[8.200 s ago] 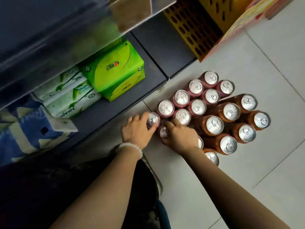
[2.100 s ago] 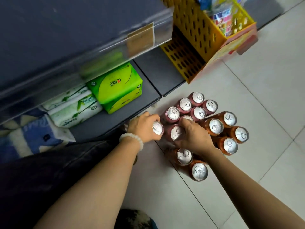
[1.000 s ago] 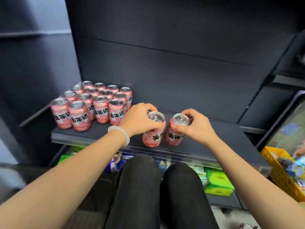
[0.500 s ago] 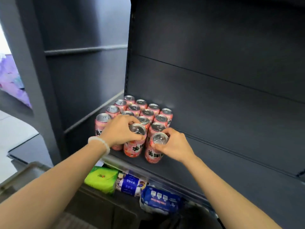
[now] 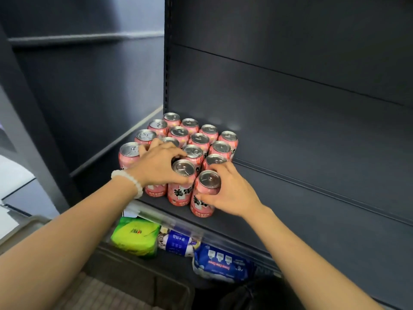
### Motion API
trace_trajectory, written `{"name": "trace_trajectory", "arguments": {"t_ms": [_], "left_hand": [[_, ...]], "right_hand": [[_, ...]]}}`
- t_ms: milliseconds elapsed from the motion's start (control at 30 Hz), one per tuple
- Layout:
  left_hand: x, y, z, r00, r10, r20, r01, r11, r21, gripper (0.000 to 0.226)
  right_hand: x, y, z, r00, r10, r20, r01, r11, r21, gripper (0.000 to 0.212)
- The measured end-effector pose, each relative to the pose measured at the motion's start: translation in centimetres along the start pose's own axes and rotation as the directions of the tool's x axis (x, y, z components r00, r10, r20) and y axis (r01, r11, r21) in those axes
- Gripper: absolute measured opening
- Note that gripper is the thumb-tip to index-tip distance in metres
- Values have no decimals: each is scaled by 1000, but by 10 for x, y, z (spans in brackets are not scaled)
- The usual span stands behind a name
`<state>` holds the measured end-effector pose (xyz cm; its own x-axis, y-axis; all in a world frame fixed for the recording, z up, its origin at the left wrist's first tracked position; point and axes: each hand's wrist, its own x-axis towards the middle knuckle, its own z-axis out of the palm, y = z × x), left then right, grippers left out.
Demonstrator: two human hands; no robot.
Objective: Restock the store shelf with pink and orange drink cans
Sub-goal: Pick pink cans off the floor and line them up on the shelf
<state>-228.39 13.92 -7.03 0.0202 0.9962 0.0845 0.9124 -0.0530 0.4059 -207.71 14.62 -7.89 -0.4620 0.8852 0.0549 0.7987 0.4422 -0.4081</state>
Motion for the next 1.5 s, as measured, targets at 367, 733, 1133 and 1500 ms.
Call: {"name": "trace_trajectory", "arguments": {"t_ms": [367, 733, 1133, 1500], "left_hand": [[-5, 16, -14, 986, -12, 164, 2, 998, 60, 72], [-36, 149, 27, 912, 404, -73, -363, 877, 314, 70], [-100, 385, 173, 630, 755, 182, -774, 587, 238, 74], [-192, 519, 354, 458, 809, 367, -859, 509, -50, 53]], "right_hand": [[-9, 0, 9, 996, 2, -84, 4, 998, 66, 83], [-120, 87, -61, 955, 58, -291, -132, 960, -245, 54], [-370, 226, -88, 766, 439, -469, -595, 760, -261, 60], [-552, 320, -21, 471, 768, -434, -862, 506, -38, 57]]}}
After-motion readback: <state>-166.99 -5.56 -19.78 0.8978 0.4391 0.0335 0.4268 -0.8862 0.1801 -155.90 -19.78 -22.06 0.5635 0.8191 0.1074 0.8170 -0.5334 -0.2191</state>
